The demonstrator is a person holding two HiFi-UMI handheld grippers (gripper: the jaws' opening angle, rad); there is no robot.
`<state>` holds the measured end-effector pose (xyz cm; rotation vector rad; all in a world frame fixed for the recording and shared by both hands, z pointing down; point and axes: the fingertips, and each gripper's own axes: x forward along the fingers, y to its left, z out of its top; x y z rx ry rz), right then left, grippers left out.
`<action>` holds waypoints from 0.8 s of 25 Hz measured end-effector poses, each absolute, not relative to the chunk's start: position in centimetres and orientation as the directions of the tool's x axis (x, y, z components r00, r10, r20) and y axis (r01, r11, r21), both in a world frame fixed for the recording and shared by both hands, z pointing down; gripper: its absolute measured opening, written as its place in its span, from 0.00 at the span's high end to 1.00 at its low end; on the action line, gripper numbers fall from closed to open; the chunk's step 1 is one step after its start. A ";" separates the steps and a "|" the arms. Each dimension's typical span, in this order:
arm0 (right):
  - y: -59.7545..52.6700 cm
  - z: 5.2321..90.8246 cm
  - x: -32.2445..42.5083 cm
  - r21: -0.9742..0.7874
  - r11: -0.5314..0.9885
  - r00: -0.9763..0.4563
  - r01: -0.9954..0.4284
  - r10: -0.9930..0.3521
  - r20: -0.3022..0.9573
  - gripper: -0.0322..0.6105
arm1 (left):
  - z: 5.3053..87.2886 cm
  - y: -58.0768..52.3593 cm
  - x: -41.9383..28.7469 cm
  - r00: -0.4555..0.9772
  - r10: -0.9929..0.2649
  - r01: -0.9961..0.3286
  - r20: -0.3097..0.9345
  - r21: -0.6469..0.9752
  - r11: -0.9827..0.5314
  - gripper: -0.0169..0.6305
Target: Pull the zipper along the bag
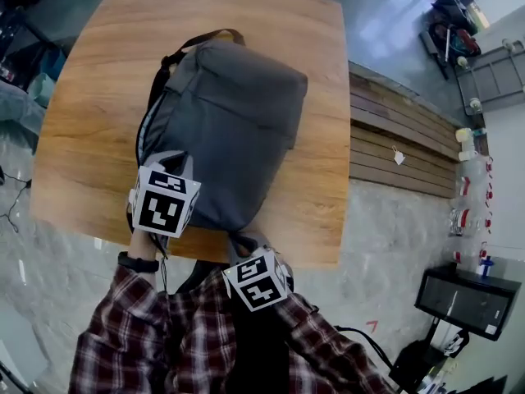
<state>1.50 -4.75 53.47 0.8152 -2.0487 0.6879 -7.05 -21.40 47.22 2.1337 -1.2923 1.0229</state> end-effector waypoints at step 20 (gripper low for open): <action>-8.7 53.1 5.8 0.020 0.728 -0.367 -0.685 -0.370 0.853 0.92 | 54.0 -15.6 -1.9 0.479 -0.404 -0.839 0.779 0.271 -0.472 0.96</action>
